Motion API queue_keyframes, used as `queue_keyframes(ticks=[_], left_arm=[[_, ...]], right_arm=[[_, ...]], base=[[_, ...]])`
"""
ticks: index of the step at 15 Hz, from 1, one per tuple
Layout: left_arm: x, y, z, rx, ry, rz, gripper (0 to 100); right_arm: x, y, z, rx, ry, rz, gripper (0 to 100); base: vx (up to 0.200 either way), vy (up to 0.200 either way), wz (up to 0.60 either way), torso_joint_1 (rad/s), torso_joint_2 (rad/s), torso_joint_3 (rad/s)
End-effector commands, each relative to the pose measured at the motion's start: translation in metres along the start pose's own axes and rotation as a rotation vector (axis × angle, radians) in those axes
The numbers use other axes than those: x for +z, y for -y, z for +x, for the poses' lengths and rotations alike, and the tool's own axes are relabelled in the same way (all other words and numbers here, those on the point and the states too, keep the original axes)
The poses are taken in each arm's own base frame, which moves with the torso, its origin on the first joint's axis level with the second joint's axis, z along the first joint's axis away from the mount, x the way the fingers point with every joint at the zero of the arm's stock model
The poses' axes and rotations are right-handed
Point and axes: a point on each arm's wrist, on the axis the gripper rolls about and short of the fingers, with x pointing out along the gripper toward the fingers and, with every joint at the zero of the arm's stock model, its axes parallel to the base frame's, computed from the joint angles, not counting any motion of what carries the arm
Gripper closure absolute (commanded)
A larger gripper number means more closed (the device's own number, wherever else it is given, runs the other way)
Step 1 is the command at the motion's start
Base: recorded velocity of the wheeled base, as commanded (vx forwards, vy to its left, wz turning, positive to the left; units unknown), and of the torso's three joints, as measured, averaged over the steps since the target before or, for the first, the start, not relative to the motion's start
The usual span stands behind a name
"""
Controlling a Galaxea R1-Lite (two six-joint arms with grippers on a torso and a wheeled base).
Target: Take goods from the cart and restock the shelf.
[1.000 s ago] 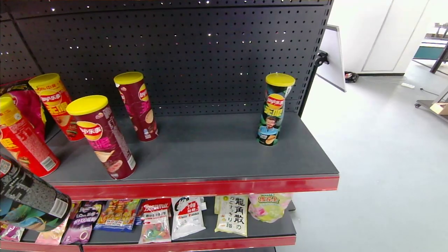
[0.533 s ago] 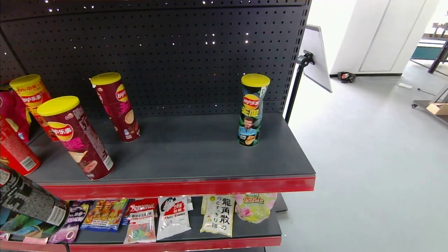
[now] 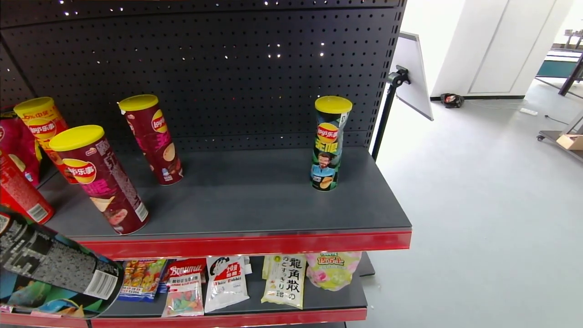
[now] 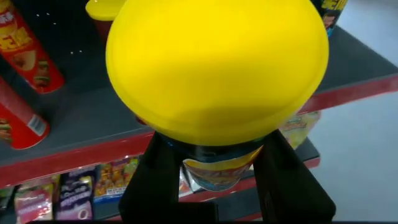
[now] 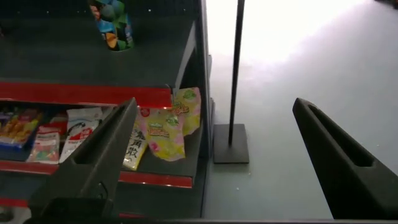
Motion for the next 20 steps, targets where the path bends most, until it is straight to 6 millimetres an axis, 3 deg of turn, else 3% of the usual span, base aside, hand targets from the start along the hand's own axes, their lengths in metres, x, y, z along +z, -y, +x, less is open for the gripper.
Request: queue_keyframes(ticks=[1,2,3,4,7,11,16,20], left_arm=[[0.004,-0.003,0.022,-0.048,-0.071,-0.034,100],[0.004,-0.004,0.025,-0.049,-0.085,-0.027,100],[0.003,-0.005,0.036,-0.069,-0.127,-0.015,100],[0.004,-0.004,0.042,-0.112,-0.146,-0.026,100],[0.0,-0.003,0.049,-0.153,-0.179,-0.024,100],[0.0,0.001,0.056,-0.217,-0.206,-0.014,100],[-0.006,0.004,0.058,-0.263,-0.234,-0.012,100],[-0.006,0.004,0.063,-0.252,-0.253,-0.012,100]], right_arm=[[0.027,-0.001,0.064,0.138,-0.133,0.007,0],[0.029,-0.001,0.075,0.167,-0.135,0.006,0],[0.032,-0.003,0.107,0.224,-0.14,0.006,0],[0.032,-0.003,0.124,0.263,-0.143,0.009,0],[0.027,-0.005,0.164,0.381,-0.166,0.021,0],[0.028,-0.007,0.234,0.513,-0.095,0.008,0],[0.032,-0.017,0.298,0.642,-0.064,-0.046,0],[0.028,-0.037,0.331,0.743,-0.045,-0.093,0]], base=[[0.0,0.0,0.0,0.0,0.0,0.0],[0.0,0.0,0.0,0.0,0.0,0.0],[0.0,0.0,0.0,0.0,0.0,0.0],[0.0,0.0,0.0,0.0,0.0,0.0],[0.0,0.0,0.0,0.0,0.0,0.0],[0.0,0.0,0.0,0.0,0.0,0.0],[0.0,0.0,0.0,0.0,0.0,0.0],[0.0,0.0,0.0,0.0,0.0,0.0]])
